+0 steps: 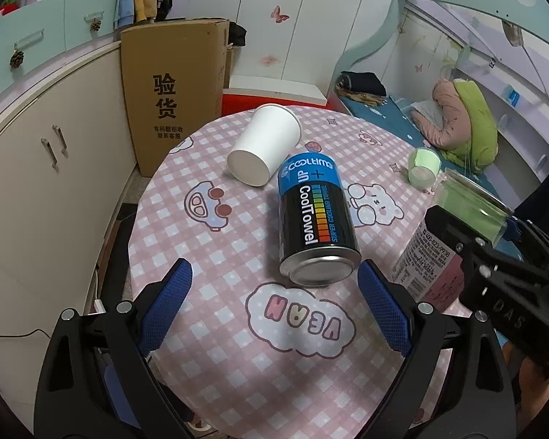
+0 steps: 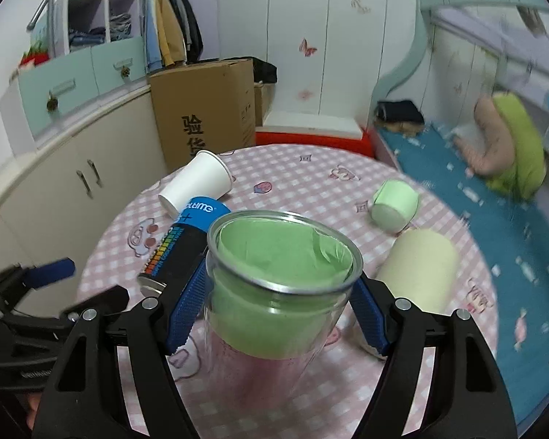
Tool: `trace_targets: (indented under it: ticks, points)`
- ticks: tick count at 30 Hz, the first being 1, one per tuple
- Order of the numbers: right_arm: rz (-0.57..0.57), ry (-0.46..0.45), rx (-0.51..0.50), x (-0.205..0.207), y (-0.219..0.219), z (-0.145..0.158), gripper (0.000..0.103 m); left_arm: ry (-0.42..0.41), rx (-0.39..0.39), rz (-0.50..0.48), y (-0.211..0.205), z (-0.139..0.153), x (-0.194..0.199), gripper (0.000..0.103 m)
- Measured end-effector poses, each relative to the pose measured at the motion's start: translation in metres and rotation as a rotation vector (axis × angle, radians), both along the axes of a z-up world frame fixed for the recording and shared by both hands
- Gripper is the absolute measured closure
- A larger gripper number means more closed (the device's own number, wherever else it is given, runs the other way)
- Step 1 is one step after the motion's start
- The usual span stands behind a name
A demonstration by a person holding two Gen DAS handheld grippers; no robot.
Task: Flip cup upright
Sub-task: 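Rotate the jar upright with the right gripper and lower it onto the table, then open the right gripper and withdraw from the upright jar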
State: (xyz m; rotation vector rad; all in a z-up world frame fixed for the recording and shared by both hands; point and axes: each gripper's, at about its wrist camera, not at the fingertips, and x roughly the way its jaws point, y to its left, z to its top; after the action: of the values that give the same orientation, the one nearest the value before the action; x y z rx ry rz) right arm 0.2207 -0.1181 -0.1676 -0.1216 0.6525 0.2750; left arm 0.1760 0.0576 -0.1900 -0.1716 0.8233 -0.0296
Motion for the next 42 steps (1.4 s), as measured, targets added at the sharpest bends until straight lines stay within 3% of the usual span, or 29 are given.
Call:
trace_targets:
  ticks: [14, 17, 26, 42]
  points:
    - [-0.004, 0.01, 0.083, -0.029, -0.003, 0.001, 0.032, -0.029, 0.016, 0.014, 0.004, 0.012, -0.029, 0.011]
    - [-0.006, 0.009, 0.083, -0.038, -0.002, 0.004, 0.027, -0.044, 0.011, 0.019, 0.005, 0.018, -0.038, 0.011]
    - [-0.018, -0.063, 0.125, -0.079, -0.016, 0.032, 0.018, -0.133, 0.024, 0.005, -0.003, 0.051, -0.075, 0.011]
    - [-0.053, -0.187, 0.17, -0.17, -0.049, 0.079, 0.018, -0.303, 0.089, -0.038, -0.038, 0.103, -0.154, 0.011]
